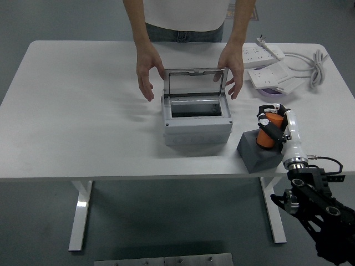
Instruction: Fetch the battery,place it into the box,close the lid of the box
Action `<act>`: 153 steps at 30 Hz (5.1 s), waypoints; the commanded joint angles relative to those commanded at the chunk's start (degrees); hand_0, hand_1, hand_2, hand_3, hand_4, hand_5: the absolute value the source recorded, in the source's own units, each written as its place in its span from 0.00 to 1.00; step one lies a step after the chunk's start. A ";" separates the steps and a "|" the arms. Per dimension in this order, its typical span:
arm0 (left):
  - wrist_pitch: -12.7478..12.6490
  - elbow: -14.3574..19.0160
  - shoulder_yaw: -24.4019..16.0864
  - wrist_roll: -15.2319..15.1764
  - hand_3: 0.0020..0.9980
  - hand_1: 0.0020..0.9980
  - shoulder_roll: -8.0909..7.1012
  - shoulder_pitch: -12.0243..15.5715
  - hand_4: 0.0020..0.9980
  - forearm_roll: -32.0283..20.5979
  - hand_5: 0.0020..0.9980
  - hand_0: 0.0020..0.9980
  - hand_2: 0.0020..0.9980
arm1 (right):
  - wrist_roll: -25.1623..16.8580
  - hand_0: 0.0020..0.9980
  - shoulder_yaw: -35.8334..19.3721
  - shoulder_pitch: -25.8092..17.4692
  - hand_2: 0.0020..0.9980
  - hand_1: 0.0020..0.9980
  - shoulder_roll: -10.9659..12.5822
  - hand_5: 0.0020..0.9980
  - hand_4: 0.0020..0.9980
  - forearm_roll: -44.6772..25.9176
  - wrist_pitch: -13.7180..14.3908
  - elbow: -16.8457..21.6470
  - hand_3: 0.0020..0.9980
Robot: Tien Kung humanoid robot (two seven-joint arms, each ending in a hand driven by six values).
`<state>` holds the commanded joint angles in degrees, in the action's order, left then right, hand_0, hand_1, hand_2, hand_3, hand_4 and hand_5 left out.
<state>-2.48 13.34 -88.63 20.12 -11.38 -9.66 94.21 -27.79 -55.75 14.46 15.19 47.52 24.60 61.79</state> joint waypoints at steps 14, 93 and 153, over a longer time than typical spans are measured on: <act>-0.31 0.06 -0.39 0.00 0.58 0.69 -0.11 -0.21 0.58 0.75 0.01 0.58 0.60 | 1.08 0.17 -0.11 0.64 0.31 0.22 0.30 0.00 0.00 1.68 0.59 1.01 0.29; 0.40 1.04 -2.46 2.15 0.58 0.69 -1.29 -1.47 0.58 3.94 0.00 0.58 0.61 | 32.45 0.14 29.36 33.31 0.28 0.23 -6.19 0.00 0.05 52.95 -5.12 -9.56 0.28; 0.80 1.09 -2.53 2.13 0.58 0.69 -1.42 -2.35 0.57 4.77 0.00 0.58 0.60 | 33.80 0.59 30.79 33.34 0.53 0.48 -7.56 0.43 0.80 46.00 -3.36 -11.43 0.59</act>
<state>-1.68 14.43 -91.16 22.25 -12.80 -12.01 98.97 6.00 -24.96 47.79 7.63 93.52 21.24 50.36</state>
